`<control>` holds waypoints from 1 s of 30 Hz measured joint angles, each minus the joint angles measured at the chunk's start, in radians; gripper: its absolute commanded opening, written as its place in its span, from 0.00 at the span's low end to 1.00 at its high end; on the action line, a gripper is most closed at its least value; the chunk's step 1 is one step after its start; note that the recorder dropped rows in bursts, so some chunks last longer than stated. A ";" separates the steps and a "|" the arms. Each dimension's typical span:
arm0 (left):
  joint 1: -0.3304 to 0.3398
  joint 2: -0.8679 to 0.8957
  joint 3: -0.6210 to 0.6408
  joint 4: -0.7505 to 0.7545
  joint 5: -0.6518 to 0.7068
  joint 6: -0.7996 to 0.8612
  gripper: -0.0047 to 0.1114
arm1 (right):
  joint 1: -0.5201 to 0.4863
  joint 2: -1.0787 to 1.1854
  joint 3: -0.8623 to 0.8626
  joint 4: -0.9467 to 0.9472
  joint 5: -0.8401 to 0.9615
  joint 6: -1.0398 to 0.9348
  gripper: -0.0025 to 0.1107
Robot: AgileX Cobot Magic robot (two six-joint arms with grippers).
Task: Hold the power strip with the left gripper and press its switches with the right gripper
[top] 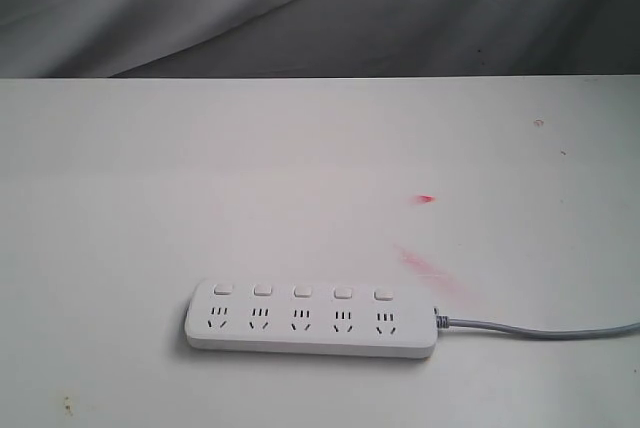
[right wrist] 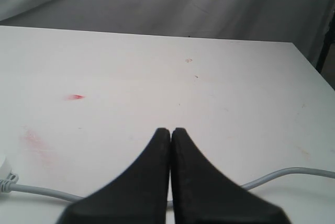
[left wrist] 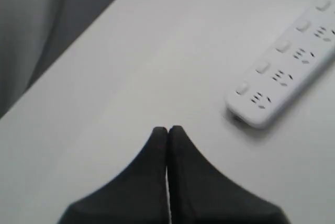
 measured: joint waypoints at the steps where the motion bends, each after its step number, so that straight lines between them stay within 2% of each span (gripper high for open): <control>1: 0.000 0.000 0.000 -0.035 0.034 0.038 0.04 | 0.000 0.000 0.000 0.000 0.000 0.000 0.02; 7: -0.001 0.000 0.000 -0.305 0.240 0.249 0.06 | 0.000 0.000 0.000 0.000 0.000 0.000 0.02; 9: -0.002 0.000 0.000 -0.358 0.274 0.275 0.12 | 0.000 0.000 0.000 0.000 0.000 0.000 0.02; 10: -0.002 0.000 0.000 -0.373 0.286 0.282 0.21 | 0.000 0.000 0.000 0.000 0.000 0.000 0.02; 11: -0.002 0.000 0.000 -0.380 0.296 0.289 0.24 | 0.000 0.000 0.000 0.000 0.000 0.000 0.02; 12: -0.002 0.000 0.000 -0.381 0.299 0.291 0.33 | 0.000 0.000 0.000 0.000 0.000 0.000 0.02; 14: -0.002 0.000 0.000 -0.385 0.292 0.297 0.43 | 0.000 0.000 0.000 0.000 0.000 0.000 0.02; 21: -0.002 0.000 0.000 -0.536 0.261 0.297 0.46 | 0.000 0.000 0.000 0.000 0.000 0.000 0.02; 22: -0.002 0.000 0.000 -0.543 0.261 0.297 0.49 | 0.000 0.000 0.000 0.000 0.000 0.000 0.02; 26: -0.002 0.000 0.000 -0.546 0.261 0.297 0.73 | 0.000 0.000 0.000 0.000 0.000 0.002 0.02; 30: -0.002 0.000 0.000 -0.546 0.253 0.295 0.75 | 0.000 0.000 0.000 0.000 0.000 0.002 0.02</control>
